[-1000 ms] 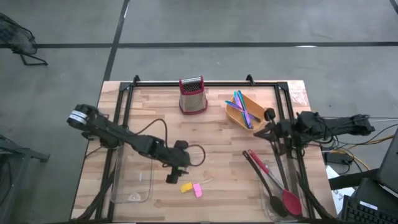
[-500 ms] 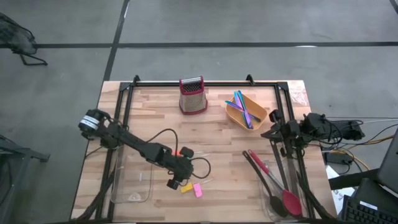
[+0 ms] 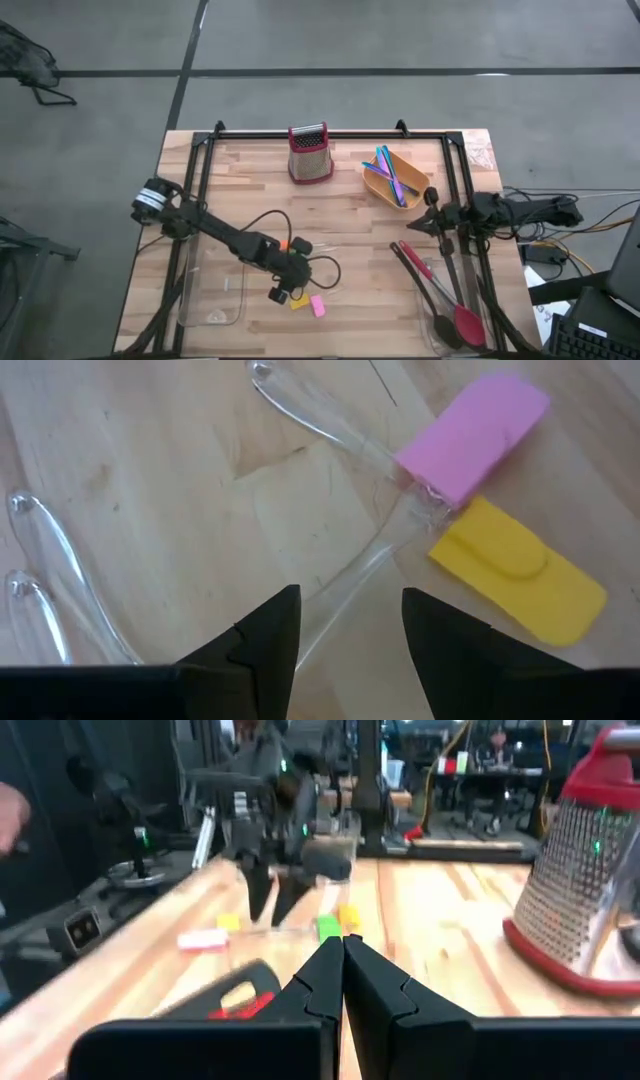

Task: Pick & Place Kitchen Items
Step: Put the pink spatula into the left transparent bin

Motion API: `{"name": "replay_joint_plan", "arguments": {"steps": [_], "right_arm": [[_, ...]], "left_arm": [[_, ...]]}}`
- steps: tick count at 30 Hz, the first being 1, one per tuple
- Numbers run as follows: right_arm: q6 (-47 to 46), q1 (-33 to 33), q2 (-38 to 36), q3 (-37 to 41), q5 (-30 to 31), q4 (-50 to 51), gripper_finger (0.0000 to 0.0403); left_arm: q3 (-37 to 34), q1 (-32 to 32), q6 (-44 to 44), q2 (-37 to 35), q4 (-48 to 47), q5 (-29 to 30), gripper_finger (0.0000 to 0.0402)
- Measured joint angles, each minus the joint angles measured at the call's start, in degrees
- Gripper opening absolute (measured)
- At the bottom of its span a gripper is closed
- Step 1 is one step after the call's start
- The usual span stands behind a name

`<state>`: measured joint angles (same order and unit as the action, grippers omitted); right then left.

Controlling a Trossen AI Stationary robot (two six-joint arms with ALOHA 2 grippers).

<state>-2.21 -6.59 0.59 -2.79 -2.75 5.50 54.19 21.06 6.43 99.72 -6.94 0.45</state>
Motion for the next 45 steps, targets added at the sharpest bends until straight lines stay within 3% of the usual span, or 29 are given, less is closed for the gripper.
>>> {"name": "replay_joint_plan", "arguments": {"steps": [4, 21, 37, 45], "right_arm": [[-1.16, 0.0, 0.2, 1.15, 0.19, -4.38, 0.0009], [-3.42, 0.0, 0.26, 1.29, 0.22, -4.02, 0.0009], [-3.37, 0.0, 0.3, 1.24, 0.31, -4.03, 0.0009], [-3.37, 0.0, 0.3, 1.22, 0.31, -4.03, 0.0009]], "left_arm": [[0.0, 0.04, 1.9, 0.05, -0.52, -0.54, 0.0181], [0.11, -0.22, 10.17, 4.22, 4.32, 1.22, 0.0175], [0.07, -0.4, 7.91, 5.95, 5.52, -0.86, 0.0018], [0.52, -0.44, 3.82, 3.77, 4.44, -0.88, 0.002]]}}
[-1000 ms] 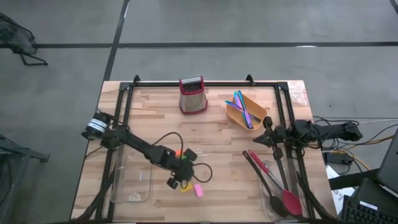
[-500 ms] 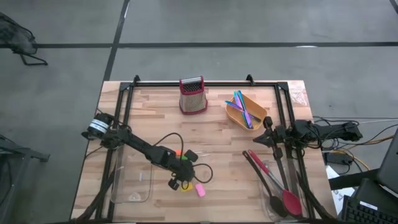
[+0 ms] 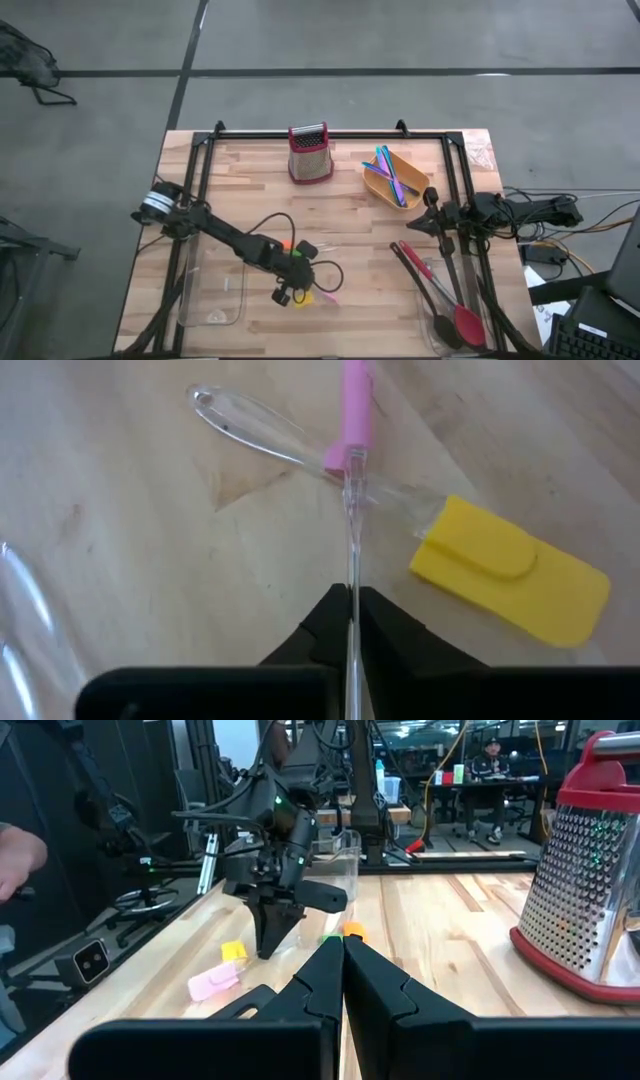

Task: Pick & Place Kitchen Items
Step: Put the pink spatula into the left transparent bin

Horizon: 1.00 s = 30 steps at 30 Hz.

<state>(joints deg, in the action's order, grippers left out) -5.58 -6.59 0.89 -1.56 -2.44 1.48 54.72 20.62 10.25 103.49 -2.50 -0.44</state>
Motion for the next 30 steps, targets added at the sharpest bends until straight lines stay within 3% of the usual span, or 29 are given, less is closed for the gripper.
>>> {"name": "replay_joint_plan", "arguments": {"steps": [11, 21, 30], "right_arm": [[0.04, -0.02, 0.02, -0.02, 0.0, 0.0, 0.0009], [0.04, -0.02, -0.02, -0.02, -0.02, 0.04, 0.0009], [0.04, -0.02, 0.0, -0.02, -0.02, 0.04, 0.0009]], "left_arm": [[1.62, 0.69, -16.84, -13.88, -12.85, 0.41, 0.0014], [-0.3, 7.28, -47.19, -33.42, -31.41, 0.02, 0.0013], [-0.55, 15.65, -74.76, -44.87, -55.18, 2.71, 0.0018]]}}
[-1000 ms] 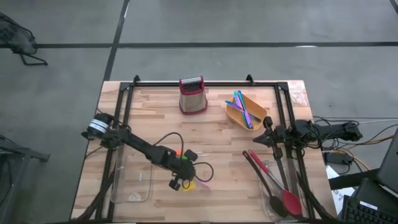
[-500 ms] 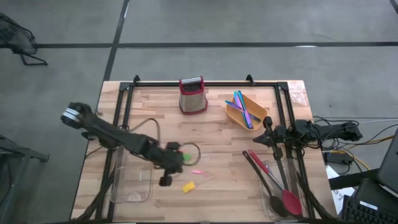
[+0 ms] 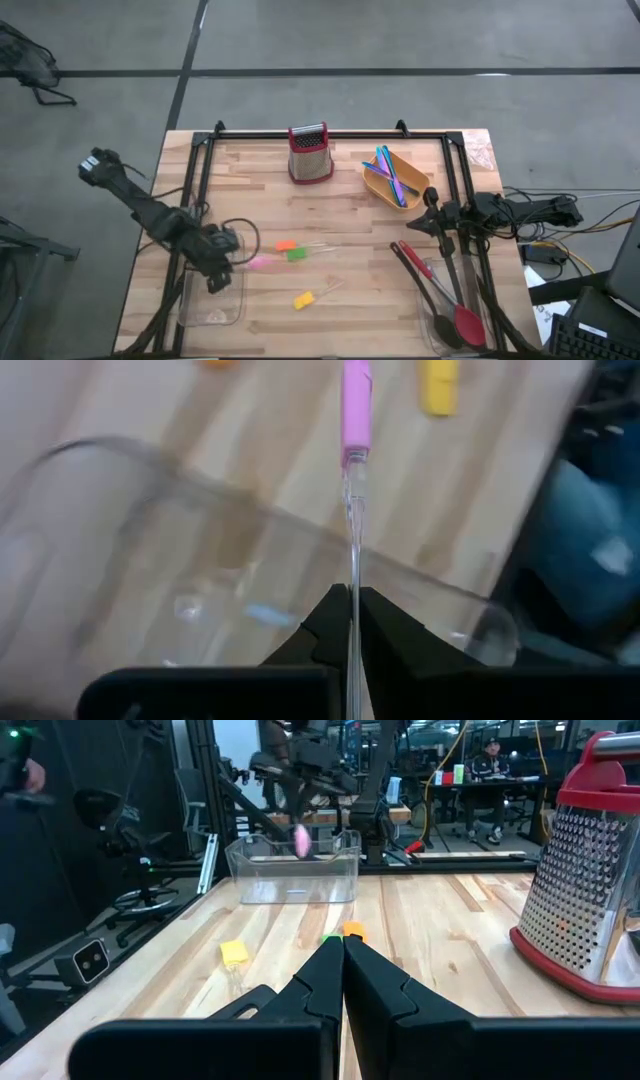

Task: Pick & Place Kitchen Items
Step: Put the pink spatula into the left transparent bin

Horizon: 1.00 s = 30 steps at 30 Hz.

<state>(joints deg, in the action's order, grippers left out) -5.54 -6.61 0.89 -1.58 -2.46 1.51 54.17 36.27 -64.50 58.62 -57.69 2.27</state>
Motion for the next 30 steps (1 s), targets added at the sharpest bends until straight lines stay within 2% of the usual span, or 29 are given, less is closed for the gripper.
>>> {"name": "replay_joint_plan", "arguments": {"steps": [7, 9, 15, 18, 24, 30], "right_arm": [[0.0, 0.0, 0.0, 0.0, 0.0, -0.02, 0.0009], [0.0, 0.0, 0.0, 0.0, 0.0, -0.02, 0.0009], [0.0, 0.0, 0.0, 0.0, 0.0, -0.02, 0.0009], [0.0, 0.0, 0.0, 0.0, 0.0, -0.02, 0.0009], [0.0, 0.0, 0.0, 0.0, 0.0, -0.02, 0.0009], [0.0, 0.01, 0.0, 0.0, 0.0, -0.02, 0.0009]], "left_arm": [[-0.02, 7.16, -9.75, -4.95, -6.83, 11.43, 0.0018], [-0.07, 9.0, -13.0, -5.31, -9.46, 12.44, 0.0019], [-0.11, 13.51, -20.95, -5.33, -19.42, 8.97, 0.0018], [-0.11, 14.44, -23.25, -5.3, -19.54, 5.76, 0.002], [-0.89, 15.28, -26.04, -4.63, -19.72, 5.2, 0.0018], [-4.11, 15.27, -25.57, -3.91, -15.16, 4.41, 0.0042]]}}
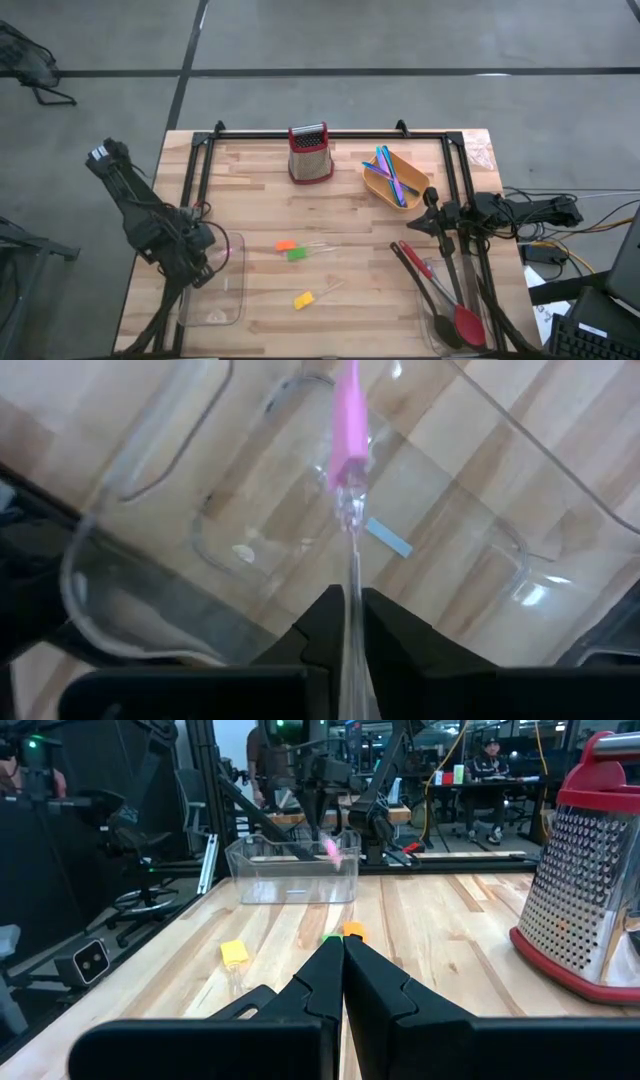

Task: Pick & Place Kitchen Items
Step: Put the pink spatula into the left transparent bin, then put the orange spatula into the left transparent bin

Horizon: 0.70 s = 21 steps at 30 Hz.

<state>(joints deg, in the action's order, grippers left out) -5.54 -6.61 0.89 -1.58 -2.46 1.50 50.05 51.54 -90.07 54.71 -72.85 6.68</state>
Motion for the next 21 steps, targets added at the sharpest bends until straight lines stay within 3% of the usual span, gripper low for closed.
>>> {"name": "replay_joint_plan", "arguments": {"steps": [7, 10, 13, 17, 21], "right_arm": [[0.0, -0.01, 0.02, 0.0, 0.0, 0.0, 0.0009], [0.0, -0.01, 0.02, 0.0, 0.0, 0.0, 0.0009], [0.0, -0.01, 0.02, 0.0, 0.0, 0.0, 0.0009], [0.0, 0.0, 0.02, 0.0, 0.0, 0.0, 0.0009], [0.0, -0.01, 0.02, 0.0, 0.0, 0.0, 0.0009]], "left_arm": [[-4.11, -0.06, -1.08, -0.03, 5.75, -1.11, 0.0066], [-3.68, -0.06, 0.91, -0.43, 8.72, 1.25, 0.0076], [-1.27, -0.06, 5.62, -0.84, 13.36, 8.47, 0.0087], [2.79, -0.07, 17.25, -0.53, 21.56, 25.74, 0.0103], [4.25, -1.89, 30.92, 1.3, 31.39, 33.03, 0.0131]]}}
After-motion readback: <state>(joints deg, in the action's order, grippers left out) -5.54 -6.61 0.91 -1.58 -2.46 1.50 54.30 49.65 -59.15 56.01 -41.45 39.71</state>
